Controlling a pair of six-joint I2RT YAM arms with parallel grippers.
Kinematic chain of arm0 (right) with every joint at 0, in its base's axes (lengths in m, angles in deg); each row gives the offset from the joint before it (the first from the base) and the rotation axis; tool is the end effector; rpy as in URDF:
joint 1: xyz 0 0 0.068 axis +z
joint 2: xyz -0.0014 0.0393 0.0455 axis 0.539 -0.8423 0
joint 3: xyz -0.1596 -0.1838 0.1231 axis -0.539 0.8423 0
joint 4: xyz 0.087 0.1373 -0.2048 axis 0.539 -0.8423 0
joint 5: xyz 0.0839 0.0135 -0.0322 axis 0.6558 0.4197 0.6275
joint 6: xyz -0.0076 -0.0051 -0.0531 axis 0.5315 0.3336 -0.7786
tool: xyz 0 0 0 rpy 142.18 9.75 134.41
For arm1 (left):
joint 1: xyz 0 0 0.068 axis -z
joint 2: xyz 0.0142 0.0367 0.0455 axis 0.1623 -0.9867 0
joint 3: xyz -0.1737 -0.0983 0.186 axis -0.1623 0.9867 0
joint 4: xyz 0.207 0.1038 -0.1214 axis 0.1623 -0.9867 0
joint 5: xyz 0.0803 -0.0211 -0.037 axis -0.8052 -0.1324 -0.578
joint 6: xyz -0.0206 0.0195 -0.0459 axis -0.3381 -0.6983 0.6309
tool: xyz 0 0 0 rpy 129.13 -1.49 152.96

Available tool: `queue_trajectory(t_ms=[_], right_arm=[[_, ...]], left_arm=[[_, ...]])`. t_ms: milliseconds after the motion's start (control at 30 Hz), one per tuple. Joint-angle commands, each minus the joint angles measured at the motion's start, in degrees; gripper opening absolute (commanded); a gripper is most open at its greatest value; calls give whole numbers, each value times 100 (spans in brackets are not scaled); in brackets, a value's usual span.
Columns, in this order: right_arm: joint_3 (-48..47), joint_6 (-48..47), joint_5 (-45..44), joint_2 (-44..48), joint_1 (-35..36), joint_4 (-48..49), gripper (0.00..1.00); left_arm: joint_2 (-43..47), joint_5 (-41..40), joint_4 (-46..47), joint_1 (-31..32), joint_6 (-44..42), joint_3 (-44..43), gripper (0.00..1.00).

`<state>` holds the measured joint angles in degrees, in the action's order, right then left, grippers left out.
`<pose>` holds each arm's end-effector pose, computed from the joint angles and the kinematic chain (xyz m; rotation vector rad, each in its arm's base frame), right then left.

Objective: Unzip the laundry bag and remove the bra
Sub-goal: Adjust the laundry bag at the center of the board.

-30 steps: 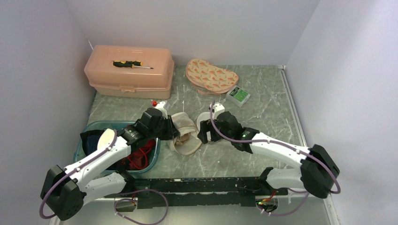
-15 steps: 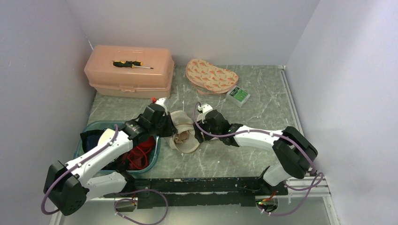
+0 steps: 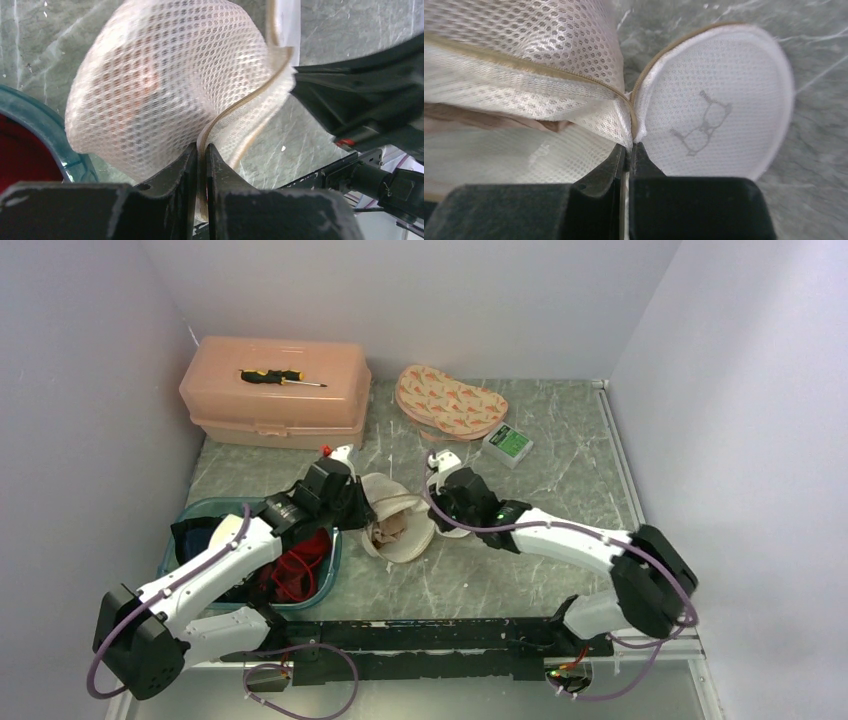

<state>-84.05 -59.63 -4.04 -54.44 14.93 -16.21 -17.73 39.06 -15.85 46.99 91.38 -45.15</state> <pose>0.2047 0.2196 0.2028 -0.5948 2.1973 0.5069 0.1825 -0.1405 0.2668 -0.0800 2.4238 -0.6635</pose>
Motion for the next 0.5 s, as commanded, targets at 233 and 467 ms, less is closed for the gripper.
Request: queue_trajectory(t_ms=[233, 467], right_arm=[[-1561, -192, -907, 2096, 4, -3133, 0], [-1142, 124, -1158, 2143, 0, -3284, 0]], left_arm=[[-372, 1328, 512, 6, 677, -671, 19], [-728, 1167, 865, 13, 924, -282, 21]])
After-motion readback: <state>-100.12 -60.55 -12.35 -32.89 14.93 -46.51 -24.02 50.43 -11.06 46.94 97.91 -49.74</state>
